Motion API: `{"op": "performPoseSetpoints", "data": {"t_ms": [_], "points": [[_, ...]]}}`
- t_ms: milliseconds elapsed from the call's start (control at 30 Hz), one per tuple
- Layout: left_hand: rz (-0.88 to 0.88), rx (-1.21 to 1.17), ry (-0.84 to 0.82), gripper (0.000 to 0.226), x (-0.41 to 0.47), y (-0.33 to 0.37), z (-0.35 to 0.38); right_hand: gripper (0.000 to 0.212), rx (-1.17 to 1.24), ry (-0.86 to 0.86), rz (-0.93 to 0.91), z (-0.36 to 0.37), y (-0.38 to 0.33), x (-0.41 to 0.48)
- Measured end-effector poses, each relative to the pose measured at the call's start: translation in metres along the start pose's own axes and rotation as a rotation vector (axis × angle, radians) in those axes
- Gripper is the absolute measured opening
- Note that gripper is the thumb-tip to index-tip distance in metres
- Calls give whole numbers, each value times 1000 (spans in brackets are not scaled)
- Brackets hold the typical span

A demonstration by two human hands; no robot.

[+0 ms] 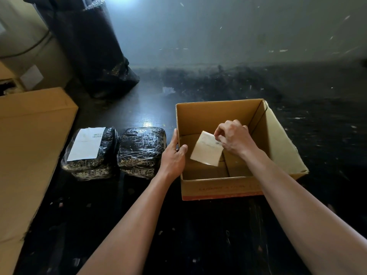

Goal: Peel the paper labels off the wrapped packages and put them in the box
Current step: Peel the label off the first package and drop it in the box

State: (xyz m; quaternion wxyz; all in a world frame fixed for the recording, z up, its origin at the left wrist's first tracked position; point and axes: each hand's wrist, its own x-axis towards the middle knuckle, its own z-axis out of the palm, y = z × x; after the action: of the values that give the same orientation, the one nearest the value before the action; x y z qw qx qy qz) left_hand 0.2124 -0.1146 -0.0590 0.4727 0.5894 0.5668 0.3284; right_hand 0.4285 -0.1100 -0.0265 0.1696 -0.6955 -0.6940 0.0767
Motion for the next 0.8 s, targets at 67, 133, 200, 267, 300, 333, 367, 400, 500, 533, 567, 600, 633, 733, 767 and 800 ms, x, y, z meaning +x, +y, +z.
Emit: {"op": "performPoseSetpoints", "data": {"t_ms": [67,133,200,267,300,333,367,400,500,533,567,600,633,733,767,800], "points": [[-5,1,-3,65,0,-2,0,7,-1,-23,10,1,1,0],[10,-3,4,66,0,-3,1,5,8,-35,20,2,3,-2],[29,-15,28,66,-1,-5,2,6,9,-45,11,1,4,-4],[28,-18,36,64,-2,-4,2,8,15,-42,-6,0,6,-6],[28,-15,33,63,-2,-4,2,8,19,-35,-12,0,7,-6],[31,-11,29,62,-2,-4,2,7,21,-27,-13,-1,9,-6],[33,-6,24,62,-2,-3,2,7,24,-21,-10,-2,10,-6],[34,-1,19,62,-2,-3,1,8,28,-20,-6,-3,10,-6],[28,17,15,62,-2,-3,0,17,38,-33,4,-5,11,-5],[28,25,17,63,-1,-4,0,19,38,-31,3,-6,10,-6],[30,35,18,63,-1,-3,0,19,42,-26,6,-6,10,-6],[32,46,20,63,-1,-3,0,18,46,-23,11,-6,9,-7],[34,54,20,63,-1,-3,0,17,49,-21,16,-6,9,-8],[37,63,16,63,-1,-5,0,10,58,-25,15,-6,9,-9],[40,65,18,63,-1,-5,0,8,62,-29,8,-6,9,-9],[43,68,21,62,-1,-5,0,7,64,-33,3,-6,8,-9]]}}
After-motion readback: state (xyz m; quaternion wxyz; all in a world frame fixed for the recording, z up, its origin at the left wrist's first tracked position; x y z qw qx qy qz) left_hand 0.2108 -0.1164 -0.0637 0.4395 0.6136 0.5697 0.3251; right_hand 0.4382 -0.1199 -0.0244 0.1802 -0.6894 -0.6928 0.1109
